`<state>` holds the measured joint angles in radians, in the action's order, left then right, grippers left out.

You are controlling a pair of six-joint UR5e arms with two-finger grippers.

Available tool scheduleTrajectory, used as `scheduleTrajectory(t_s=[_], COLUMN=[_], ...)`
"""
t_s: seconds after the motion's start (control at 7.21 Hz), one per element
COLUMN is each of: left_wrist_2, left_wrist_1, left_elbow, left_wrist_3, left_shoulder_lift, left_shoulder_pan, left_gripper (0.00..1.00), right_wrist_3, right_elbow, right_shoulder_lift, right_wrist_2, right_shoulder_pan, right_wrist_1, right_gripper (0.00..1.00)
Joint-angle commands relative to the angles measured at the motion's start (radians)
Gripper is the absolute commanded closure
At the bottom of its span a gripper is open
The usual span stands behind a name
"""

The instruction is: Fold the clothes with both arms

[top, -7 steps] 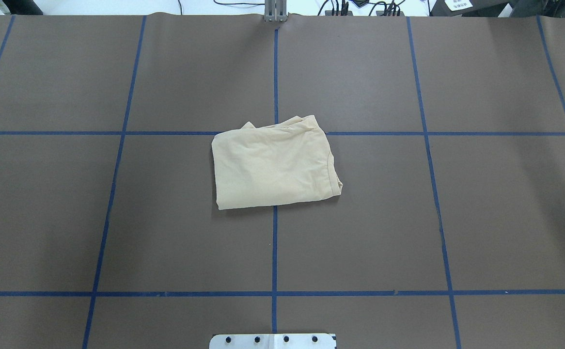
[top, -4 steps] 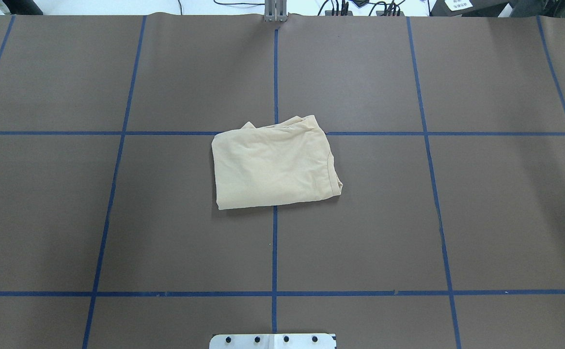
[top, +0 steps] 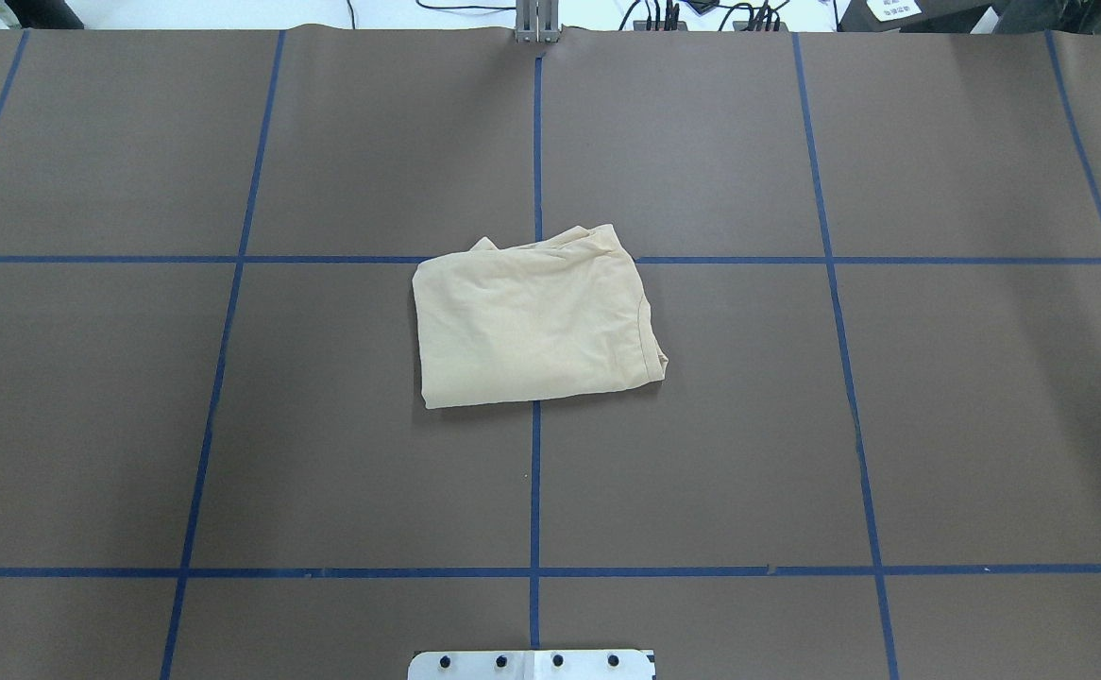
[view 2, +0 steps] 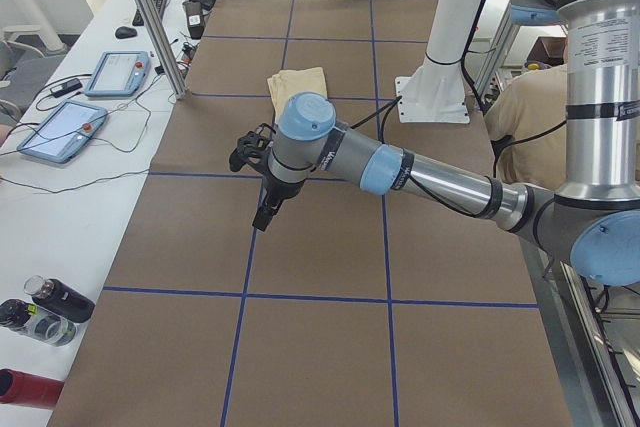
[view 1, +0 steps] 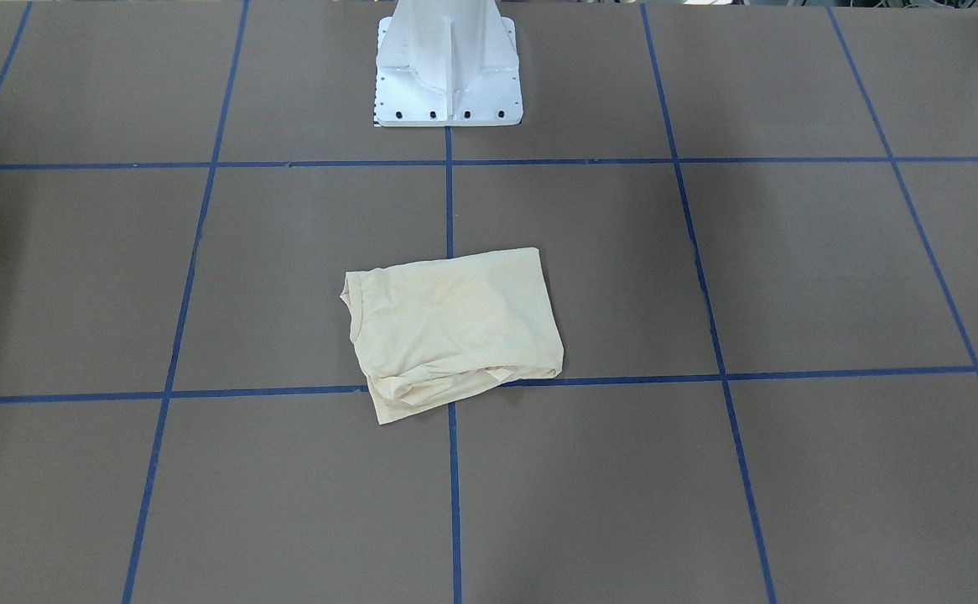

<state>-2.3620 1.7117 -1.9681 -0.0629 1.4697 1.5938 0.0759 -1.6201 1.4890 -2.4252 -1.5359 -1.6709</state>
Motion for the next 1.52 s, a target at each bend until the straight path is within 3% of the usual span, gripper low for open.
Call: scheduleTrajectory(t_s=[0.0, 0.42, 1.25, 1.39], left_wrist_2=[0.006, 0.007, 0.006, 0.006], left_wrist_1=[0.003, 0.011, 0.013, 0.014], left_elbow=[0.028, 0.124, 0.137, 0.168], left_wrist_3=[0.0, 0.0, 0.0, 0.0], left_shoulder_lift=[0.004, 0.02, 0.023, 0.026], left_shoulder_pan=[-0.005, -0.005, -0.005, -0.002], left_gripper=[0.0, 0.0, 0.0, 0.0], right_wrist_3=[0.001, -0.001, -0.005, -0.008], right_elbow=[-0.021, -0.043, -0.046, -0.044], right_shoulder_lift=[0.005, 0.022, 0.089, 0.112], right_wrist_2=[-0.005, -0.002, -0.017, -0.011], right_shoulder_pan=[-0.001, -0.001, -0.001, -0.001], right_wrist_1=[0.0, 0.0, 0.003, 0.058], right_gripper=[0.0, 0.0, 0.0, 0.0])
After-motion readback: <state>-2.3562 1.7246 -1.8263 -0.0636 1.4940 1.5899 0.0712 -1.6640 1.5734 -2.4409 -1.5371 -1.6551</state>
